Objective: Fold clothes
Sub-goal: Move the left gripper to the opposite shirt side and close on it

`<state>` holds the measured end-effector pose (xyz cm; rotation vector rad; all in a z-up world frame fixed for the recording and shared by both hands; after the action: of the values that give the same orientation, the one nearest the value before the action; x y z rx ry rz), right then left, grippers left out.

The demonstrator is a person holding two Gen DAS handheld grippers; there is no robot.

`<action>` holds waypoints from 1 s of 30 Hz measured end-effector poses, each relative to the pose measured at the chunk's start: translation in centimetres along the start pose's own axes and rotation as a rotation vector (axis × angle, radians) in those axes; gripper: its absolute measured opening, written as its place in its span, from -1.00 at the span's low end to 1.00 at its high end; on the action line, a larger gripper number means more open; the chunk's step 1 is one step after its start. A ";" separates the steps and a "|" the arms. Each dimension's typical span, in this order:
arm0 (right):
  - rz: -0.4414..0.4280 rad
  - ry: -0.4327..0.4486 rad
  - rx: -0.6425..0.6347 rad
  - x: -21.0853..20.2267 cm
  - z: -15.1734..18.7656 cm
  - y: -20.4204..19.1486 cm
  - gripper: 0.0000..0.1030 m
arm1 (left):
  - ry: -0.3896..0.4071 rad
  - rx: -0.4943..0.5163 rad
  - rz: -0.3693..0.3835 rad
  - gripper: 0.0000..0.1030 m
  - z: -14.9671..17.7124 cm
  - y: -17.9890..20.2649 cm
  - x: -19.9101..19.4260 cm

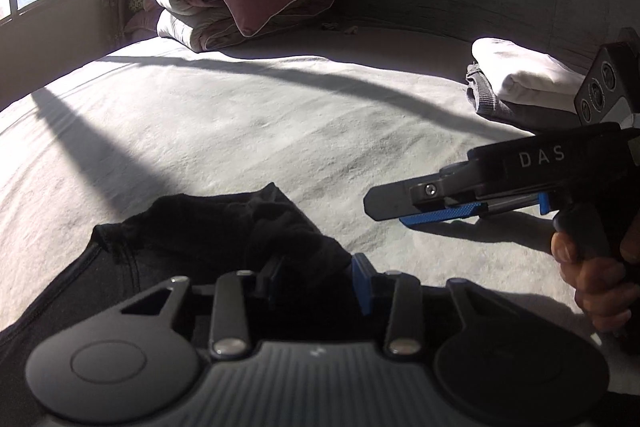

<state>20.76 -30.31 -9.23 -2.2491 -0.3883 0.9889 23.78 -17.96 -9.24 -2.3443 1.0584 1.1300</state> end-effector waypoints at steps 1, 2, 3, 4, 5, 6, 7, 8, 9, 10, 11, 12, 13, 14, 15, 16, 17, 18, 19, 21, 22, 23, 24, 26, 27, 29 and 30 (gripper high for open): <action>0.000 0.000 0.000 0.0 0.0 0.0 0.22 | 0.002 -0.035 0.011 -0.86 0.1 -0.4 0.1; -0.001 0.001 0.000 0.0 0.0 0.0 0.22 | 0.018 -0.091 0.031 -0.94 0.1 -1.0 -0.1; -0.001 0.002 0.000 0.0 0.0 0.0 0.22 | 0.036 -0.148 0.049 -0.94 0.2 -1.6 -0.3; -0.001 0.003 0.000 0.0 0.0 0.0 0.22 | 0.069 -0.230 0.076 -0.95 0.4 -2.5 -0.6; -0.001 0.005 0.000 0.1 0.0 0.0 0.22 | 0.107 -0.323 0.110 -0.95 0.6 -3.5 -1.0; 0.000 0.007 0.000 0.1 0.0 0.0 0.22 | 0.143 -0.406 0.133 -0.96 1.0 -4.4 -1.4; 0.000 0.013 0.000 0.1 0.0 -0.1 0.22 | 0.184 -0.505 0.156 -0.96 1.5 -5.5 -1.8; 0.000 0.017 0.000 0.1 -0.1 -0.1 0.22 | 0.220 -0.597 0.179 -0.96 2.0 -6.6 -2.1; -0.001 0.021 -0.001 0.2 0.0 -0.2 0.22 | 0.243 -0.668 0.200 -0.95 2.5 -7.5 -2.3; -0.001 0.022 -0.003 0.3 0.0 -0.4 0.22 | 0.258 -0.726 0.218 -0.95 3.0 -8.3 -2.4; -0.001 0.024 -0.006 0.5 0.0 -0.5 0.22 | 0.266 -0.776 0.223 -0.91 3.6 -9.1 -2.3; -0.002 0.025 -0.009 0.6 0.1 -0.6 0.22 | 0.267 -0.802 0.218 -0.89 4.0 -9.5 -2.3; -0.003 0.023 -0.015 0.7 0.1 -0.8 0.22 | 0.268 -0.825 0.227 -0.84 4.4 -9.8 -2.1; -0.005 0.021 -0.022 0.9 0.2 -1.0 0.22 | 0.275 -0.845 0.248 -0.54 4.6 -10.0 -2.0; -0.007 0.019 -0.028 1.1 0.2 -1.2 0.22 | 0.294 -0.860 0.274 -0.31 4.8 -10.1 -2.0; -0.007 0.019 -0.032 1.2 0.3 -1.3 0.22 | 0.321 -0.871 0.306 0.04 4.9 -10.0 -2.1; -0.004 0.021 -0.036 1.3 0.3 -1.3 0.22 | 0.346 -0.880 0.335 0.14 4.9 -10.1 -2.1; -0.002 0.023 -0.038 1.3 0.3 -1.3 0.22 | 0.362 -0.889 0.350 0.17 4.8 -10.1 -2.0; -0.002 0.026 -0.038 1.3 0.3 -1.3 0.22 | 0.366 -0.899 0.348 0.17 4.8 -10.3 -1.8; -0.004 0.035 -0.035 1.4 0.4 -1.3 0.22 | 0.348 -0.898 0.311 0.07 4.6 -10.1 -1.2; -0.002 0.038 -0.035 1.4 0.4 -1.3 0.22 | 0.328 -0.888 0.277 -0.14 4.6 -9.9 -0.9; 0.002 0.042 -0.037 1.5 0.4 -1.3 0.22 | 0.311 -0.881 0.256 -0.48 4.6 -9.8 -0.7; 0.005 0.046 -0.041 1.6 0.4 -1.4 0.22 | 0.300 -0.875 0.241 -1.00 4.6 -9.7 -0.6; 0.015 0.056 -0.049 1.7 0.4 -1.6 0.22 | 0.310 -0.869 0.234 -0.97 4.4 -9.6 -0.8; 0.019 0.061 -0.054 1.8 0.4 -1.7 0.22 | 0.325 -0.864 0.218 -0.97 4.4 -9.7 -1.3; 0.027 0.070 -0.062 2.0 0.4 -1.8 0.22 | 0.365 -0.868 0.184 -0.98 4.3 -10.1 -2.6; 0.030 0.076 -0.066 2.1 0.4 -1.9 0.22 | 0.383 -0.879 0.175 -0.98 4.4 -10.3 -3.2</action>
<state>21.81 -27.64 -9.31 -2.3500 -0.3594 0.9146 27.85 -7.03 -9.76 -3.3076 1.0261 1.4582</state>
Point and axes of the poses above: each gripper's, at about its wrist camera, not at the fingertips, and x roughly the way its jaws point, y to its right, z to its underside, the point moved 8 cm from there along x, roughly the way its jaws point, and after that the axes turned 12 degrees about -y, right-handed, at the moved point
